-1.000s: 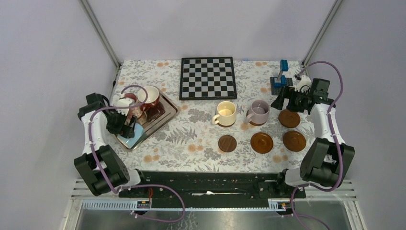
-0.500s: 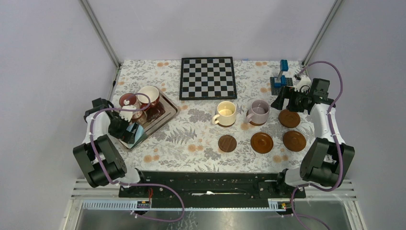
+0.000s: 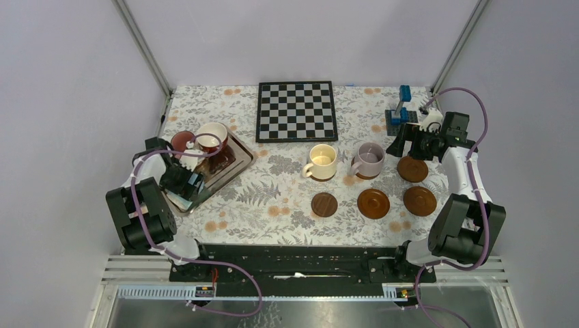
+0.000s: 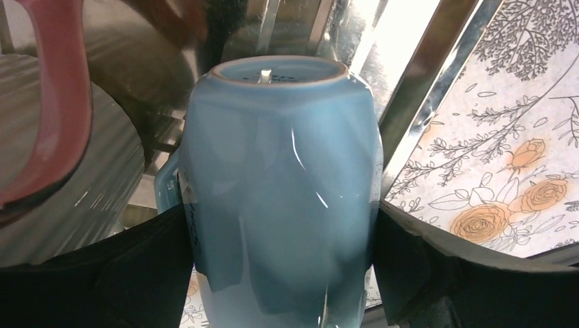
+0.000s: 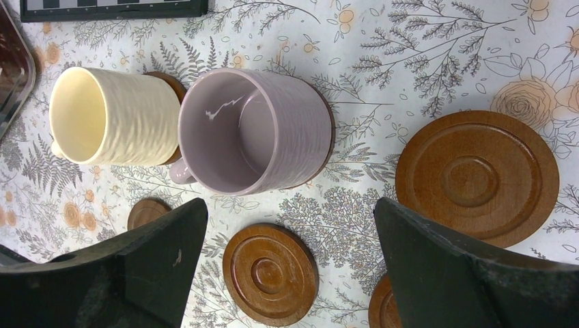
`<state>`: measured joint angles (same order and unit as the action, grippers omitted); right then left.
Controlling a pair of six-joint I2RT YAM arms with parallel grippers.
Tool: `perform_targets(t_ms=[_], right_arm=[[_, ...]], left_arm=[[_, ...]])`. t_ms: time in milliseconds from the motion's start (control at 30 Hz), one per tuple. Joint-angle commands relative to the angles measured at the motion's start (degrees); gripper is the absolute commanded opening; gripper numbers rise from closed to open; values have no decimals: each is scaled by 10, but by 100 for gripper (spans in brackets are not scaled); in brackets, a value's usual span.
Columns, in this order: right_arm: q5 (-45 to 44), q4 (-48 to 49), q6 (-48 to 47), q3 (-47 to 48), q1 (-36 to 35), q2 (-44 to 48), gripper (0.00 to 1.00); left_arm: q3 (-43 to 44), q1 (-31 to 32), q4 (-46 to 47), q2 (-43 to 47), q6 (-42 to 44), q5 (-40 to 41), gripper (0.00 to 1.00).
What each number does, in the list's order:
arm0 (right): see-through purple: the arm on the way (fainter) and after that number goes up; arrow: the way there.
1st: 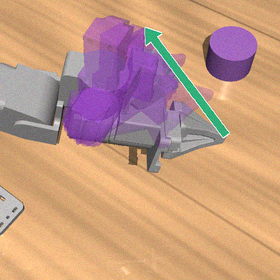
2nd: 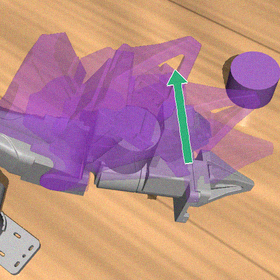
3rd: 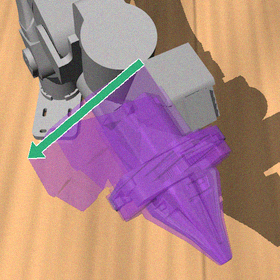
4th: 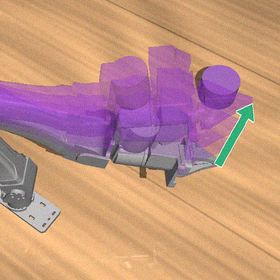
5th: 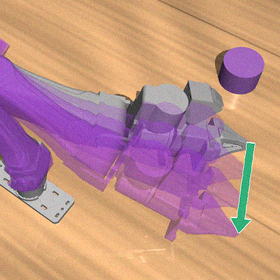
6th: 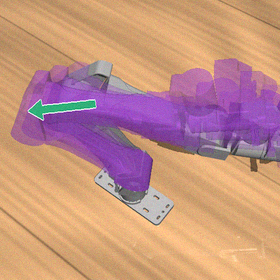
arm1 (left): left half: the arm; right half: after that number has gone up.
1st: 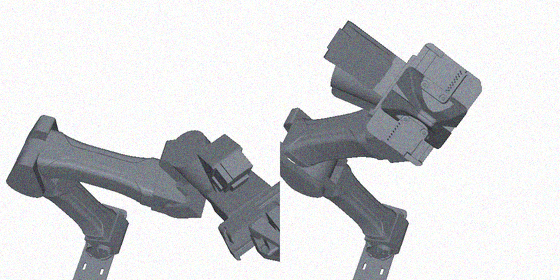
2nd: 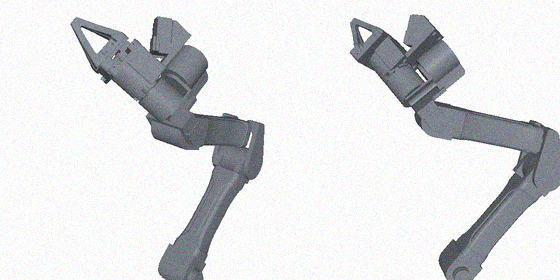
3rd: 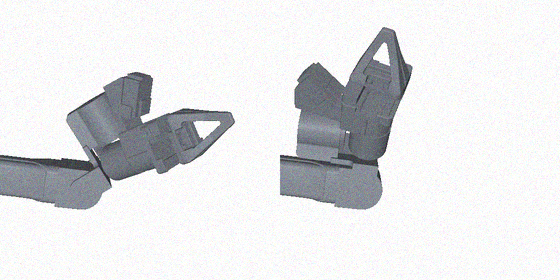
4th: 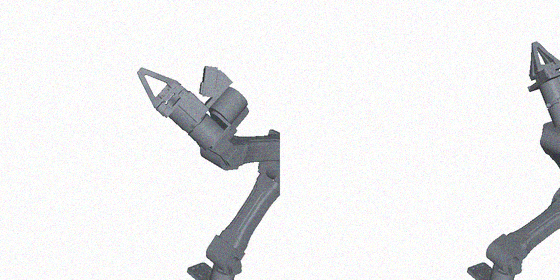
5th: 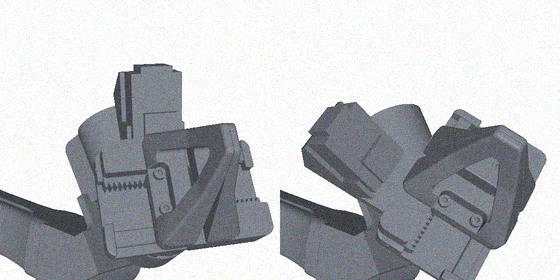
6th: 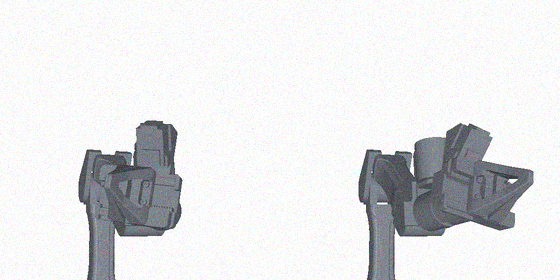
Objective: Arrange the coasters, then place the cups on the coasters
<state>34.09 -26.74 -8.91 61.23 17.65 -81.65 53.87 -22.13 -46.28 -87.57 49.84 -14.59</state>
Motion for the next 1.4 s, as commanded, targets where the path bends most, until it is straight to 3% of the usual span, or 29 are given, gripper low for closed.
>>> perform_targets(t_ms=[0, 267, 467, 1000, 1367], right_arm=[[7, -6, -14, 22, -5, 2, 100], [11, -24, -25, 35, -6, 3, 100], [14, -39, -32, 50, -12, 4, 100], [20, -50, -37, 69, -24, -8, 98], [40, -64, -14, 121, -46, -26, 98]], left_arm=[[-2, 11, 14, -21, -9, 6, 84], [5, 19, -30, 16, -11, -19, 50], [22, 37, -60, 40, -16, -33, 34], [13, 131, -29, 106, -1, 36, 19], [18, 285, -13, 188, 39, 139, 18]])
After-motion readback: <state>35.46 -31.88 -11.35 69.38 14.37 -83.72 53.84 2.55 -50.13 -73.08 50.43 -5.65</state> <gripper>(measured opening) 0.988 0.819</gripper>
